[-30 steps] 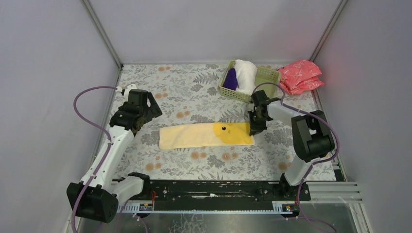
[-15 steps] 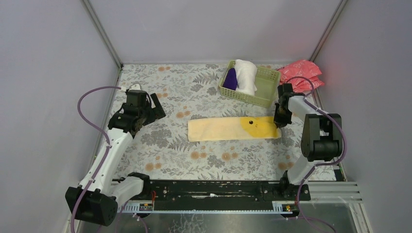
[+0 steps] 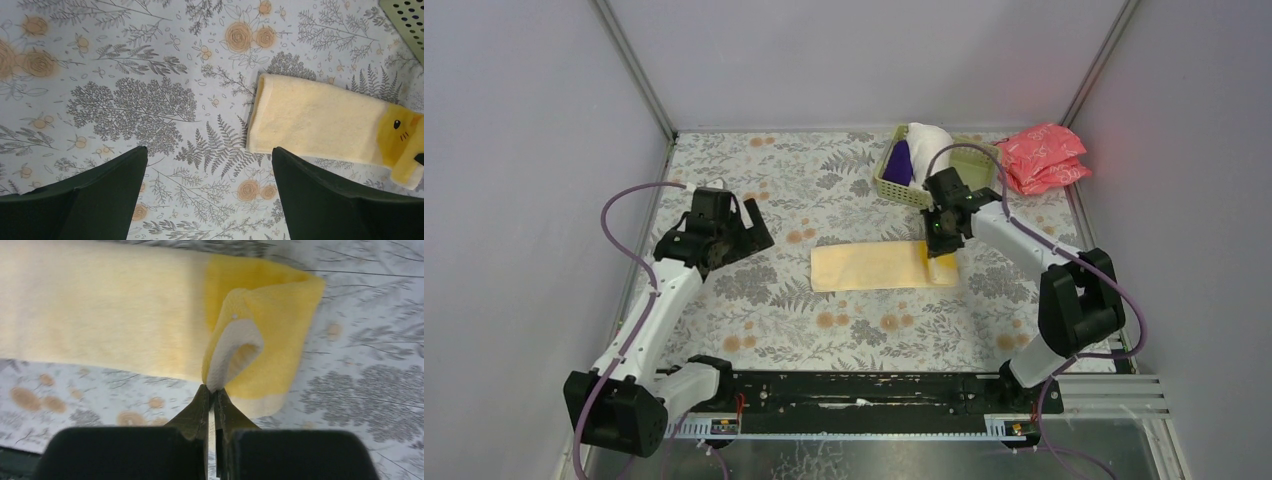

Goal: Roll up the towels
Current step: Fold the towel at the center of the board.

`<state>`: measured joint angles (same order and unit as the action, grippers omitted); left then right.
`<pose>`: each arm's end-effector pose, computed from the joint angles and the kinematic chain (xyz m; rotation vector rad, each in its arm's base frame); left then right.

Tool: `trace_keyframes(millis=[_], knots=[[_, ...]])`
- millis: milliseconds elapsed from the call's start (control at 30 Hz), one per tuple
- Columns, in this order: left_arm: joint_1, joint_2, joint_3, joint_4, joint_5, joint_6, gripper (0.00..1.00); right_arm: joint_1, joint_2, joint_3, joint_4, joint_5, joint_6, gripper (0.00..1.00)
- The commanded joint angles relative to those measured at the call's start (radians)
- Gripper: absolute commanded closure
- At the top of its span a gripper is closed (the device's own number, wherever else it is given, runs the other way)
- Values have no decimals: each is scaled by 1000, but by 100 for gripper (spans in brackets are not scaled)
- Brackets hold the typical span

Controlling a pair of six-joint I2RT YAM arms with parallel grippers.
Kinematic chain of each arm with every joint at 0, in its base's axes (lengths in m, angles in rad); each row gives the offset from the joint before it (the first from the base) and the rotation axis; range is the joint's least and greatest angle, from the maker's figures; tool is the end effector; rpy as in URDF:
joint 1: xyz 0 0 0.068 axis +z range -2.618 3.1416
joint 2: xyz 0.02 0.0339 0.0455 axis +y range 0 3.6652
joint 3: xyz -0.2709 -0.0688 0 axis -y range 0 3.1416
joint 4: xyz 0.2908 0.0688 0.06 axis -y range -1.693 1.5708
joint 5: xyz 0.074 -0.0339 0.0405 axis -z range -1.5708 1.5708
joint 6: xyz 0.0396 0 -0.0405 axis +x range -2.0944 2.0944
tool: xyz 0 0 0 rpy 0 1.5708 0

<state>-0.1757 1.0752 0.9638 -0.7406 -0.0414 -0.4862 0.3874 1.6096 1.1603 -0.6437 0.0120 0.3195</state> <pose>0.2579 -0.0441 0.2936 -0.3956 2.4051 -0.2498 0.3434 0.1396 0.2111 -0.0871 2.6800 0.2110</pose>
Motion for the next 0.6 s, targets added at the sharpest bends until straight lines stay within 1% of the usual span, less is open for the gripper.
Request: trace_keyframes(millis=[0,133,300,567], knots=[[7,26,-31,40,78,-29,5,115,11,89,28,-98,92,100],[7,44,-48,52,103,-38,5,202,61,153,64,-146,145,100],[7,59,-59,56,114,-40,5,295,162,248,89,-171,191,100],[7,82,-73,71,132,-42,6,392,270,352,143,-183,261,100]])
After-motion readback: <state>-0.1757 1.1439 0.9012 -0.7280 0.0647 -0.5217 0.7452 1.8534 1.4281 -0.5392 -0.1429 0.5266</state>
